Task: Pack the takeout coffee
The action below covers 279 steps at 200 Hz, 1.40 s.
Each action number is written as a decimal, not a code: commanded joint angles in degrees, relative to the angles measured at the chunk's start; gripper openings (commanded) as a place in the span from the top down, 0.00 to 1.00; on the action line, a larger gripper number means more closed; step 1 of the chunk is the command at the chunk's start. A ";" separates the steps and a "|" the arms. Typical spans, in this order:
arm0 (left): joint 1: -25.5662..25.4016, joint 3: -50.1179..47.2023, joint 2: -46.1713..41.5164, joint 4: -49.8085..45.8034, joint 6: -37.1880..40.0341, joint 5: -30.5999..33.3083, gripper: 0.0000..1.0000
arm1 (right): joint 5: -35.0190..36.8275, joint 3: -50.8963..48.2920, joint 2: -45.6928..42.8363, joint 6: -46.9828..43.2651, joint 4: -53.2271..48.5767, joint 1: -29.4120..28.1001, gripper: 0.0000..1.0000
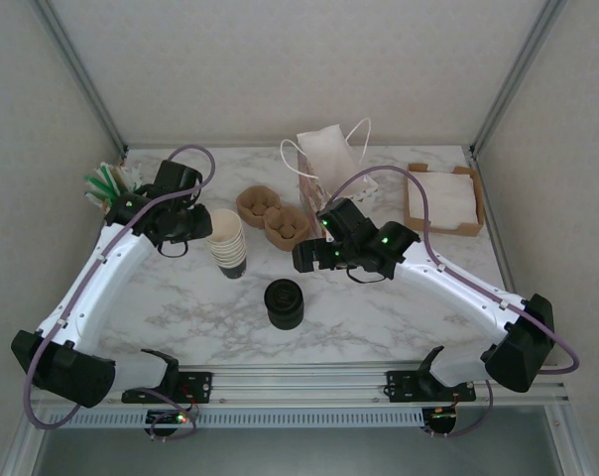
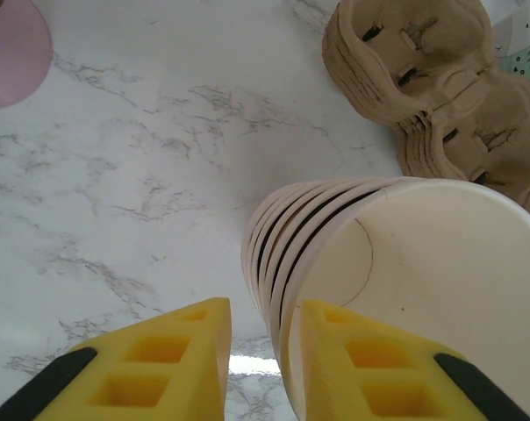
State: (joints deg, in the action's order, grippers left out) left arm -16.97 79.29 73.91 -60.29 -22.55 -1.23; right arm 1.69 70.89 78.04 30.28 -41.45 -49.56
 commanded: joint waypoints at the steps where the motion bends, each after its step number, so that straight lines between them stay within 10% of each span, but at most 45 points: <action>1: -0.55 1.62 0.25 -1.40 0.89 1.21 0.75 | -1.81 -1.02 -1.05 -0.68 1.82 -0.51 0.03; 106: -0.76 1.25 0.49 -1.13 1.45 1.24 1.00 | -3.99 -0.34 -1.00 0.08 2.20 -0.49 0.09; 279: -1.04 1.51 -2.00 -0.49 -1.67 0.88 1.00 | -8.30 7.39 5.89 1.71 3.70 -0.50 0.12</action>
State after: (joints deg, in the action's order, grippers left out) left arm -17.61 81.45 74.08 -61.60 -22.72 -0.82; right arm -4.80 75.24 81.47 31.11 -38.96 -49.56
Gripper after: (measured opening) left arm 0.047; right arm 0.890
